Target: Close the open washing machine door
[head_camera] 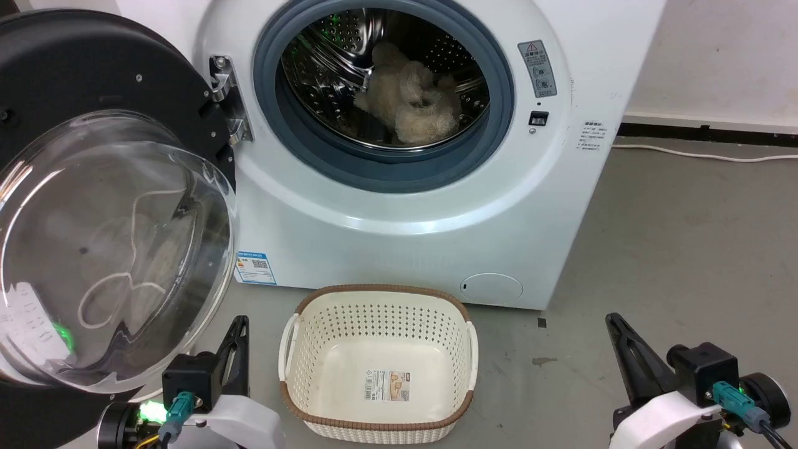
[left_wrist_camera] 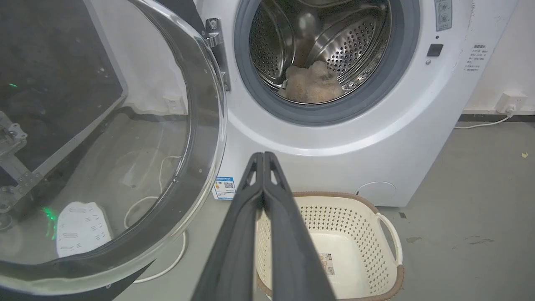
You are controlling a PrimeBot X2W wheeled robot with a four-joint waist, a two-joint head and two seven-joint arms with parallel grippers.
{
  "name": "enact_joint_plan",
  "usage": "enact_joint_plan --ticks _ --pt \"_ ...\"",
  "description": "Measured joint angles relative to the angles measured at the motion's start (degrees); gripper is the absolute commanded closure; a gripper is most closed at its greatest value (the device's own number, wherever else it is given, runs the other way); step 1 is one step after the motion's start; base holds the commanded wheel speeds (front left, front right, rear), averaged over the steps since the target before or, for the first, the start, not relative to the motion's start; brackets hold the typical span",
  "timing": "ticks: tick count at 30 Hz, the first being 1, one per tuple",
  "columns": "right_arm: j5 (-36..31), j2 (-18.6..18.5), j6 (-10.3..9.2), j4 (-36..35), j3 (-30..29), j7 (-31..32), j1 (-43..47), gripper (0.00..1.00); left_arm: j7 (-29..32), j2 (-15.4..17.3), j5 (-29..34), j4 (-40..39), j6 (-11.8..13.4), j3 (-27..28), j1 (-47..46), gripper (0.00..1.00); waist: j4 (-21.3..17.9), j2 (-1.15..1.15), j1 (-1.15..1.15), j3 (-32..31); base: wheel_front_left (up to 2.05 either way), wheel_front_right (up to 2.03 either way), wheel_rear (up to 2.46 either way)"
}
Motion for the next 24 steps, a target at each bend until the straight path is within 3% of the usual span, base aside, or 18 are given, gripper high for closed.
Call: enact_joint_plan --ticks 1,2,16,24 --pt "0.0 0.0 0.0 0.0 0.0 0.0 0.0 1.0 0.0 0.0 0.0 0.0 0.0 0.0 0.0 1.0 0.0 0.0 0.0 0.0 0.0 0.0 0.0" --pt "0.0 0.0 -0.01 0.0 0.0 0.0 0.0 0.0 0.0 0.0 0.0 0.0 0.0 0.0 0.0 0.0 0.0 0.0 0.0 0.0 0.0 0.0 0.0" --pt "0.6 0.0 -0.01 0.2 -0.6 -0.7 0.1 0.0 -0.7 0.0 0.0 0.3 0.0 -0.8 0.0 0.0 0.4 0.0 0.0 0.0 0.0 0.0 0.0" --pt "0.6 0.0 -0.01 0.2 -0.9 -2.1 0.5 0.0 -1.9 0.1 0.0 0.8 0.0 -1.5 0.0 0.0 2.7 0.0 0.0 -0.3 0.0 0.0 0.0"
